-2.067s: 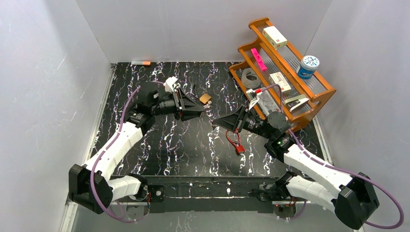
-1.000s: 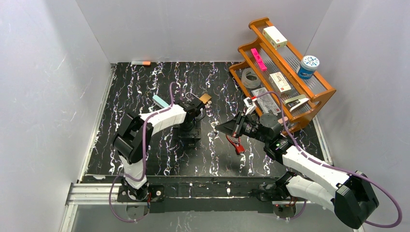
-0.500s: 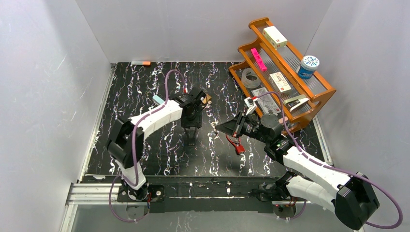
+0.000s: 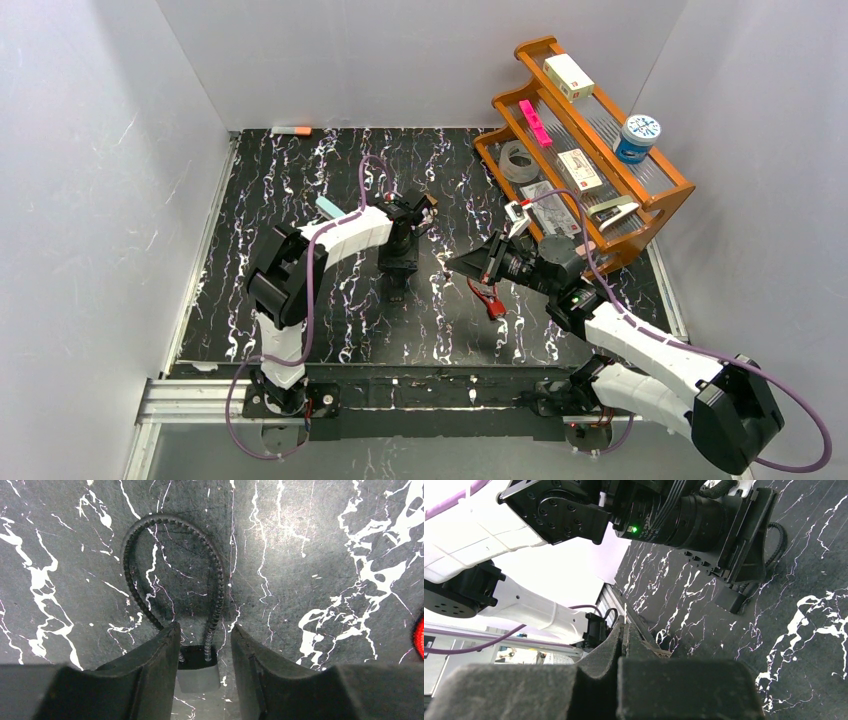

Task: Unlock with the key
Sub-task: Pick up the lock from the center of the board.

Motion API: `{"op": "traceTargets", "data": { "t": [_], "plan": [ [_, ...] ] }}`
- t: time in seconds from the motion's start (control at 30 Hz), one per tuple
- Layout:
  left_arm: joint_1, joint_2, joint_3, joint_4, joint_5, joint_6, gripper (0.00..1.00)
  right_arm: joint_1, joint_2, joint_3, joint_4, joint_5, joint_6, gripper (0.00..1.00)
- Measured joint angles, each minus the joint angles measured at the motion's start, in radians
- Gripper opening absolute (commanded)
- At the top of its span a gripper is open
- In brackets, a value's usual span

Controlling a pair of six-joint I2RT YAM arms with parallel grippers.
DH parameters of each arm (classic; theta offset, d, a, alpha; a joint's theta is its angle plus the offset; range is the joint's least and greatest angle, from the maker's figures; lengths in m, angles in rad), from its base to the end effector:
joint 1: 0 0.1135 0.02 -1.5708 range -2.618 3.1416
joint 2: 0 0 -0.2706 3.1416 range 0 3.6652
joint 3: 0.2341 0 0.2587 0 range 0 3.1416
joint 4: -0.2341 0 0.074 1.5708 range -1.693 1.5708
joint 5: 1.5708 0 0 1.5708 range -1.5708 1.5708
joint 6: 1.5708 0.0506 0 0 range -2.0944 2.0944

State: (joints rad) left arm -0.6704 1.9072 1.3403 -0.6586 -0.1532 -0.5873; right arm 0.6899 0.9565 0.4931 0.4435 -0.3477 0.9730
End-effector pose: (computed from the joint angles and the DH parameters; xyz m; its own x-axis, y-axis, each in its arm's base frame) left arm 0.3149 -0.2399 0.1677 -0.9316 0.0398 -0.3613 0.0689 0.9953 -0.0680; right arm 0.1722 0.1645 0.2734 -0.7204 0.4131 -0.5571 -0.4720 0.2966 0.8302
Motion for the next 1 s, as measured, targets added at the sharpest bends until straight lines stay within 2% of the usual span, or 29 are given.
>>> {"op": "traceTargets", "data": {
  "t": [0.1,0.43,0.5,0.63,0.8,1.0],
  "plan": [
    [0.001,0.0,0.0,0.005,0.005,-0.001,0.3,-0.001,0.008,0.0,0.0,-0.002,0.0,0.01],
    [0.001,0.029,-0.003,0.031,0.034,0.001,0.25,-0.001,0.012,0.0,0.0,-0.003,0.0,0.01],
    [0.001,0.031,-0.001,0.031,0.036,0.002,0.2,-0.001,0.012,0.0,0.0,-0.003,0.0,0.01],
    [0.003,0.031,-0.001,0.026,0.032,0.004,0.01,-0.001,0.011,0.0,0.0,-0.003,0.0,0.01],
    [0.006,0.027,-0.001,0.026,0.05,0.008,0.0,-0.001,0.011,0.0,0.0,-0.002,0.0,0.01],
    [0.006,-0.037,-0.001,0.031,0.19,0.015,0.0,-0.001,0.011,0.0,0.0,0.001,0.0,0.01]
  ]
}}
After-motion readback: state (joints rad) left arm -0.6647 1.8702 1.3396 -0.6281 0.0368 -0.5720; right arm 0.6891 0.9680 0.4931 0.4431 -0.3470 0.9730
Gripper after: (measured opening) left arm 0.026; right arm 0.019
